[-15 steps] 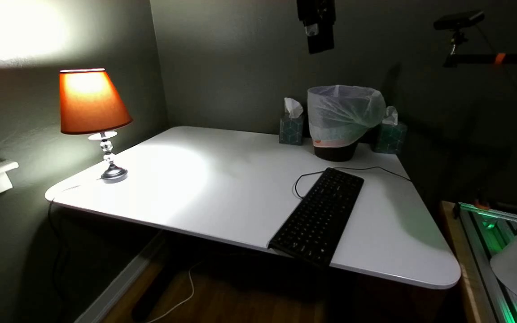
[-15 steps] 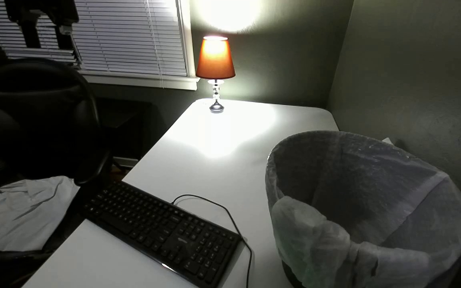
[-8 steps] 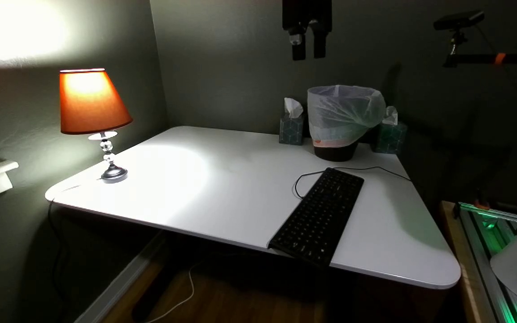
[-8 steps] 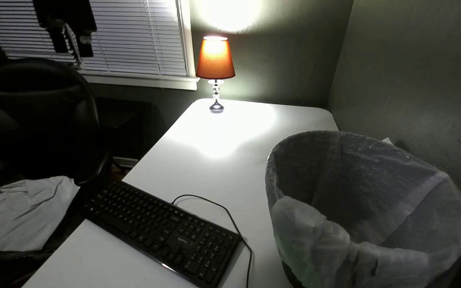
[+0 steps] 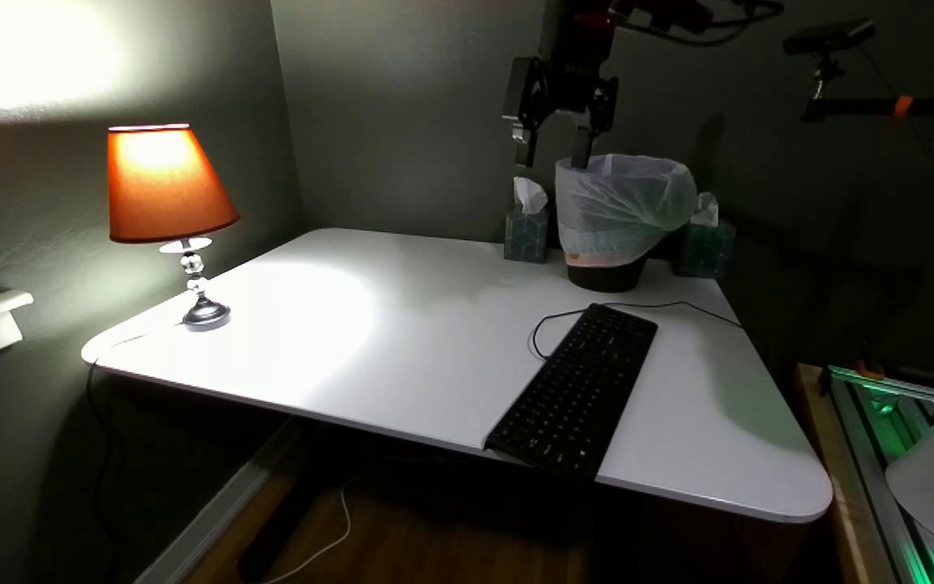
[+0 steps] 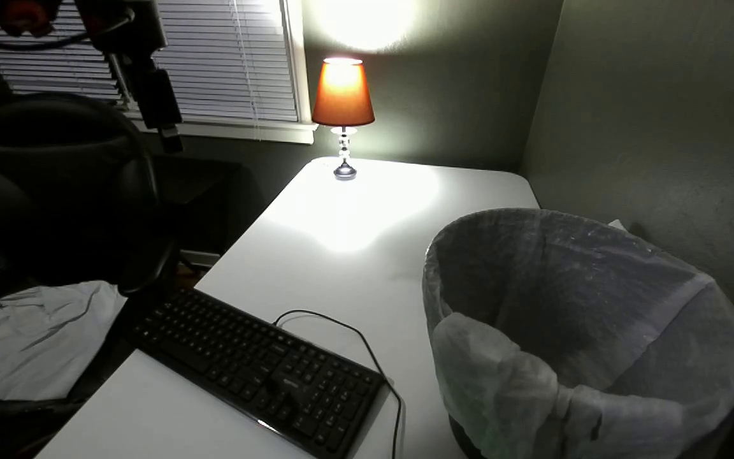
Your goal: Press a button on the keyboard
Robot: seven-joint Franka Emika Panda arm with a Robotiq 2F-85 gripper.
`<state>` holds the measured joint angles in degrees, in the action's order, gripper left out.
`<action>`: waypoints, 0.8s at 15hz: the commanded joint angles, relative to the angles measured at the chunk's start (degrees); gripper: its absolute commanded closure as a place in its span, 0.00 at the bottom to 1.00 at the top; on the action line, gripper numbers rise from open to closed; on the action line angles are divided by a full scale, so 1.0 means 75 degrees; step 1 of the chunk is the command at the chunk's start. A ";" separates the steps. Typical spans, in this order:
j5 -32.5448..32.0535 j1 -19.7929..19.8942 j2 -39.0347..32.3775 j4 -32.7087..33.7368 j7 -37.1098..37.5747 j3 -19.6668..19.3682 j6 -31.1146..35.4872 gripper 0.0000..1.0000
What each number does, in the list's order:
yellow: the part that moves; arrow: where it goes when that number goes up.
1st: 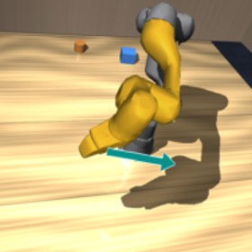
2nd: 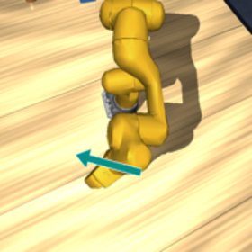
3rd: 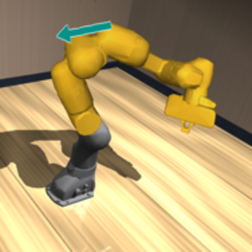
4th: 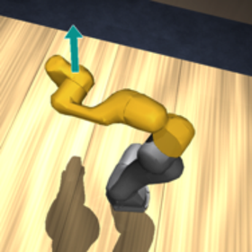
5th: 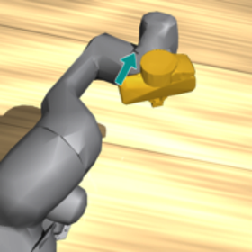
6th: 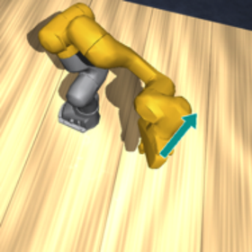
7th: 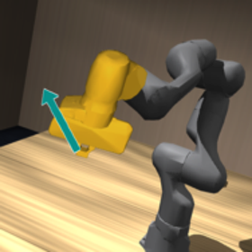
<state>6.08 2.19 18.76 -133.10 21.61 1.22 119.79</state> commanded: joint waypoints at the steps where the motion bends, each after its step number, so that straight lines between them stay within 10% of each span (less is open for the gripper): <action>1: 0.0262 0.0412 0.0447 -0.1018 0.0582 -0.0216 0.1031 0.00; 12: 0.0462 0.1848 0.0032 -0.2205 0.2368 -0.1040 0.1255 0.00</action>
<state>8.44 13.97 19.31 -146.64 35.34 -5.44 128.23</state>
